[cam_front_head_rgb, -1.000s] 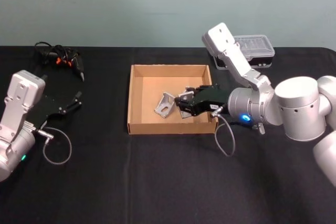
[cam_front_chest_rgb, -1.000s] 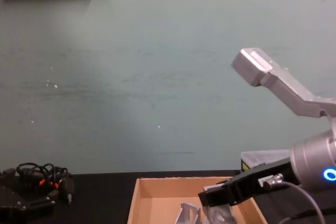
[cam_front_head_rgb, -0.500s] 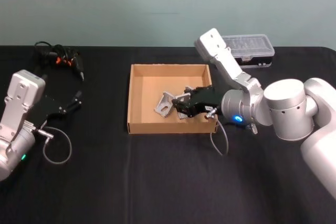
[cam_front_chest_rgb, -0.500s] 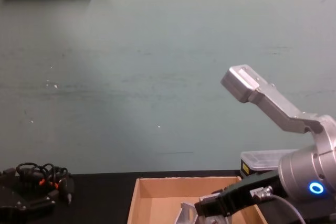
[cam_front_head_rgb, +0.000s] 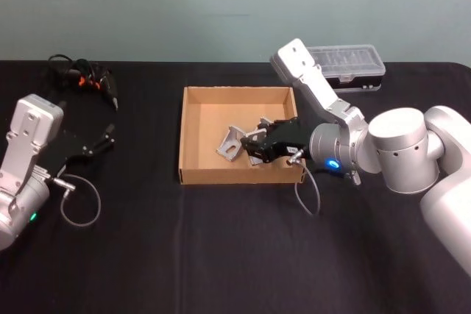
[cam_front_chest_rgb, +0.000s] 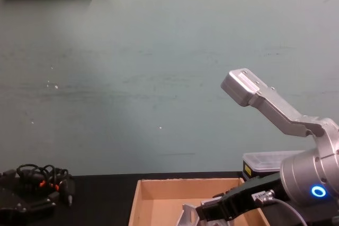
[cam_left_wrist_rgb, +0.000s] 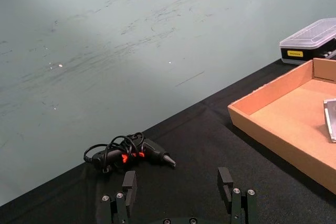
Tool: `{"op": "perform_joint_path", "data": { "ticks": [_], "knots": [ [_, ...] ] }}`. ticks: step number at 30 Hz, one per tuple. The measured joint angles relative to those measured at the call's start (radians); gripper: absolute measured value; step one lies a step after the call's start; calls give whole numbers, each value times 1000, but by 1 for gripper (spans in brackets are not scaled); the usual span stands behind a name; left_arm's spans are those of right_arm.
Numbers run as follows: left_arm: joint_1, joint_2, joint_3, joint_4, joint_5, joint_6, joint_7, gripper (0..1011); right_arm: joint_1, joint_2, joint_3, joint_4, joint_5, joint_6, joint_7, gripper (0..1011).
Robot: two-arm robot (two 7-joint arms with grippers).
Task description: Use one hand to pick up the angle iron from the table and place it into the box.
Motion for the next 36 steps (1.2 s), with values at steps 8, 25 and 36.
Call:
{"op": "perform_joint_path", "data": {
  "ticks": [8,25,36],
  "knots": [
    [0,0,0,0,0,0,0,1011,-1,0,1,-2,2,1,-1,466],
    [0,0,0,0,0,0,0,1011,-2,0,3,-3,4,2,-3,916],
    [0,0,0,0,0,0,0,1011,-2,0,3,-3,4,2,-4,1004]
  ]
}}
